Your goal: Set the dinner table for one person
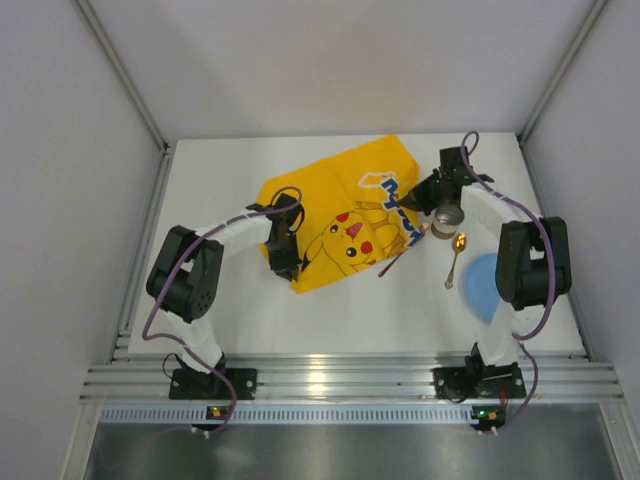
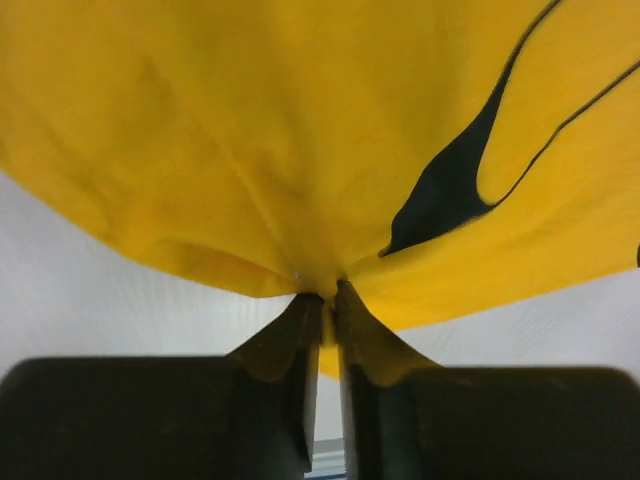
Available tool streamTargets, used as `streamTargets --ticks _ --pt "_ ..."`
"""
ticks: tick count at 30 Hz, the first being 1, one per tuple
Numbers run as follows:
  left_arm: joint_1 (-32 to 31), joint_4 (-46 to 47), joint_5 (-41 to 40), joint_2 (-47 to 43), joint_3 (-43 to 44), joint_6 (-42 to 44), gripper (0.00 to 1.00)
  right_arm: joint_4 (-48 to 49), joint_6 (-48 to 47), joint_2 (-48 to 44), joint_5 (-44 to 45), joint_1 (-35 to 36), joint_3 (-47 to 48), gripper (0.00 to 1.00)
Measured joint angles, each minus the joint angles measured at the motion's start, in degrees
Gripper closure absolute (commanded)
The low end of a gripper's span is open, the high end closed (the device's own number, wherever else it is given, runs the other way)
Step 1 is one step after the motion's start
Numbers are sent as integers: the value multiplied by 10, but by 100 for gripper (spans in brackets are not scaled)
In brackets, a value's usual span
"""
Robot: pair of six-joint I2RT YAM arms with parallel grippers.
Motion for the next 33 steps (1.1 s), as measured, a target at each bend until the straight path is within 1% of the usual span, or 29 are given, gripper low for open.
streamTargets --ticks 1,4,6,8,11,12,16,18,19,20,21,23,24,25,27,29,30,31,33 --pt "0 -1 -1 9 10 3 100 -1 -1 1 -2 -1 0 100" --pt "2 -19 -7 42 61 28 100 -2 -4 5 -9 -3 0 100" --pt "10 -38 -13 65 111 44 100 -5 -4 14 -19 -3 10 100" --pt "29 -59 -16 82 165 60 100 -8 -4 34 -37 -4 39 100" --pt "86 -101 -13 125 311 79 100 -8 6 81 -69 -5 122 100" --pt "109 -122 -5 148 375 82 100 -3 12 102 -81 -7 161 100" --pt "183 -159 27 245 643 88 100 32 35 160 -116 -18 302 100" --pt "209 -161 41 270 744 88 100 83 53 161 -133 -29 327 100" --pt "217 -158 42 265 758 90 100 110 62 153 -141 -36 325 100" --pt "223 -152 44 246 753 92 100 144 71 138 -144 -44 312 100" --pt "225 -143 42 216 726 94 100 179 76 115 -147 -54 283 100" --pt "224 -101 37 117 612 99 100 223 83 41 -151 -79 203 100" --pt "221 -81 31 51 535 102 100 251 82 1 -152 -89 156 100" --pt "218 -71 29 -7 477 103 100 267 80 -56 -152 -100 95 100" --pt "212 -47 27 -103 383 106 100 286 71 -150 -151 -115 -5 100" --pt "209 -21 27 -192 285 107 100 301 61 -222 -152 -111 -85 100" --pt "209 -14 27 -207 261 108 100 317 56 -251 -153 -105 -132 100" --pt "210 -3 26 -231 215 108 100 332 52 -266 -153 -99 -173 100" --pt "212 7 23 -232 152 108 100 339 45 -273 -152 -90 -249 100"
